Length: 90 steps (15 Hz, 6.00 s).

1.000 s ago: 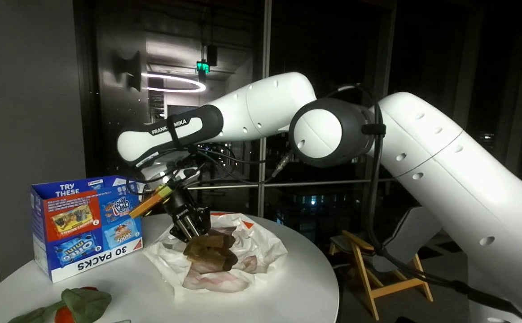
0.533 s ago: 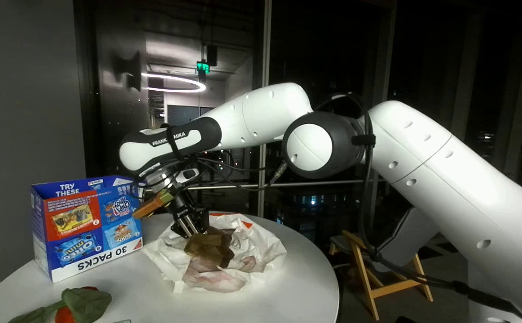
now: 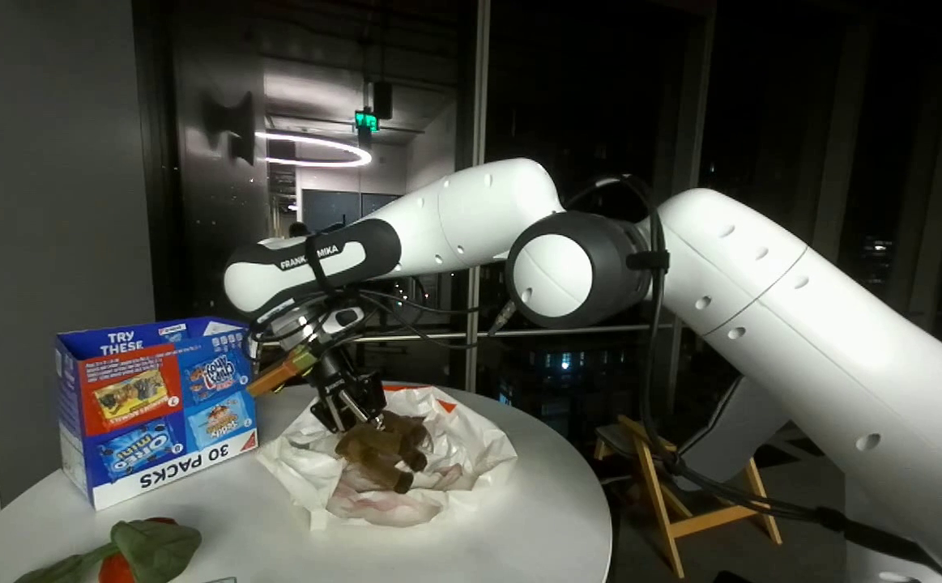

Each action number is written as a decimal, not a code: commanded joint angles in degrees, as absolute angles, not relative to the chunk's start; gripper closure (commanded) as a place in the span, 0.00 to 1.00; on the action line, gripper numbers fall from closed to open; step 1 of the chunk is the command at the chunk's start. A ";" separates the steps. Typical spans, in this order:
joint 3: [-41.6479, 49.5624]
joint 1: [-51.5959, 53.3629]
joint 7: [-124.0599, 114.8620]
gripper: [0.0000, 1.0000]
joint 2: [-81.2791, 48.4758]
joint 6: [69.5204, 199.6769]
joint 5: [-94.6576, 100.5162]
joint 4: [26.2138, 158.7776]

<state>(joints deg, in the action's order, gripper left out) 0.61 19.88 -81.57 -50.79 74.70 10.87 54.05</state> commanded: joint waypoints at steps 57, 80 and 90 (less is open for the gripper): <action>-9.20 33.61 -11.50 0.47 -51.91 113.78 13.17 61.75; 1.57 34.63 -54.48 0.88 -21.48 105.75 16.18 91.53; 0.09 24.03 -81.20 0.88 -20.34 104.18 22.77 102.57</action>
